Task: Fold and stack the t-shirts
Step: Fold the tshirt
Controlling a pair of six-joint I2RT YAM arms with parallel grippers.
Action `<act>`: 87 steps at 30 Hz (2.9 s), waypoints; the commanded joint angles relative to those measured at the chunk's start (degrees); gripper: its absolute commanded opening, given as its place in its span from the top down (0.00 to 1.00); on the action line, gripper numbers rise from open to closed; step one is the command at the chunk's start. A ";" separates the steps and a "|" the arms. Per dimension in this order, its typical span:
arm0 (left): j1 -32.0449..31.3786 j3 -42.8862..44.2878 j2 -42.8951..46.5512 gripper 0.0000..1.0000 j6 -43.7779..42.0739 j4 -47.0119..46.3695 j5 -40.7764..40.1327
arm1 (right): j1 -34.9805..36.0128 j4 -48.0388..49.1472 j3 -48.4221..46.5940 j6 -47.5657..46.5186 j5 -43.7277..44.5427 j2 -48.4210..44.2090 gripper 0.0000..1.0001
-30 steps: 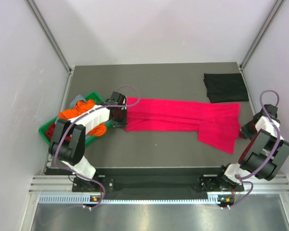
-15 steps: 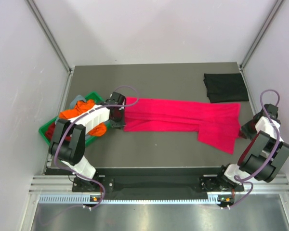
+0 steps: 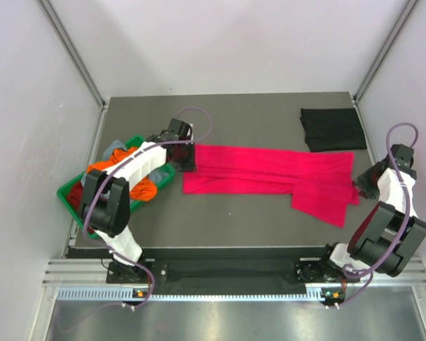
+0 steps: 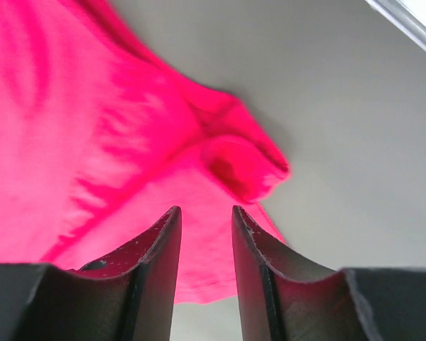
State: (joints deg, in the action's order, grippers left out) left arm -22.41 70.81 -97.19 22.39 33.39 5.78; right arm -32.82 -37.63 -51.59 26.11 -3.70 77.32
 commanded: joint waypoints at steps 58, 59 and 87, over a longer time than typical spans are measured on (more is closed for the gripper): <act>-0.17 11.55 -14.01 0.80 -1.03 1.94 -14.48 | 53.56 6.25 -11.51 7.65 16.45 20.68 0.98; -0.17 11.81 -13.39 0.79 -1.30 2.55 -15.09 | 53.56 6.08 -11.86 7.55 15.58 20.59 0.98; -0.26 -5.15 11.84 0.64 -8.59 1.25 3.97 | 37.69 -7.72 -1.34 18.45 6.00 -4.17 0.67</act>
State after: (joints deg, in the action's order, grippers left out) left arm -22.63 65.82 -89.97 15.73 38.13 6.20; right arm 12.36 -41.06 -59.07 39.40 5.32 80.73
